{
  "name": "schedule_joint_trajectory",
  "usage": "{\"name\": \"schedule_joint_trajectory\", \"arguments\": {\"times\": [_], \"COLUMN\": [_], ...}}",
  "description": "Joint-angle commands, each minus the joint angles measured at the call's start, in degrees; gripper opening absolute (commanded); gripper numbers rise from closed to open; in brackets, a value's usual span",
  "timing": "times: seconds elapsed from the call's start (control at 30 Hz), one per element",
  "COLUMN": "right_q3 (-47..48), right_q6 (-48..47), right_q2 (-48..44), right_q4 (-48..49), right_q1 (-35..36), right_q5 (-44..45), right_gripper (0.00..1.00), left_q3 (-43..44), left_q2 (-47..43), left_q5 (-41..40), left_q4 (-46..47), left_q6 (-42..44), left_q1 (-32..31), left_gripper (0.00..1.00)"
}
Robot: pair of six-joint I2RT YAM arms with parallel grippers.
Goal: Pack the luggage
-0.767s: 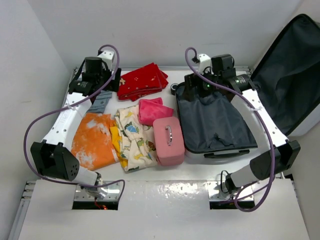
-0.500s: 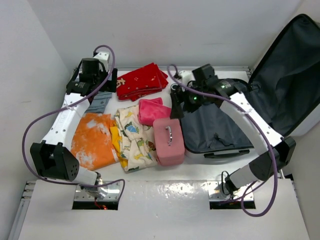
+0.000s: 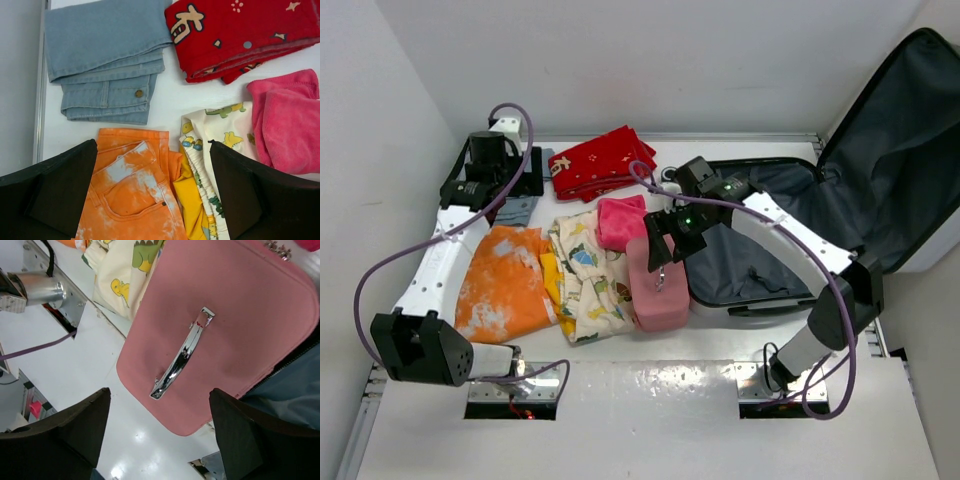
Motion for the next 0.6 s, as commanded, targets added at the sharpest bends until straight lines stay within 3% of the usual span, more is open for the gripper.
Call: {"name": "schedule_joint_trajectory", "arguments": {"times": [0.0, 0.27, 0.43, 0.57], "right_q3": [0.04, -0.3, -1.01, -1.54], "right_q6": [1.4, 0.0, -0.71, -1.14], "right_q2": [0.95, 4.38, 6.49, 8.59], "right_q4": [1.41, 2.82, 3.87, 5.1], "right_q1": [1.51, 4.15, 3.01, 1.26], "right_q5": [-1.45, -0.31, -2.32, -9.52], "right_gripper": [0.78, 0.69, 0.53, 0.36], "left_q3": [-1.71, -4.8, -5.33, -5.85], "left_q2": [-1.94, -3.61, -3.61, -3.0], "left_q5": [-0.05, -0.05, 1.17, 1.7], "left_q4": [1.49, 2.55, 3.07, 3.68], "left_q6": [-1.29, -1.29, -1.82, -1.82], "left_q1": [1.43, 3.11, 3.64, 4.25], "left_gripper": [1.0, 1.0, 1.0, 1.0]}}
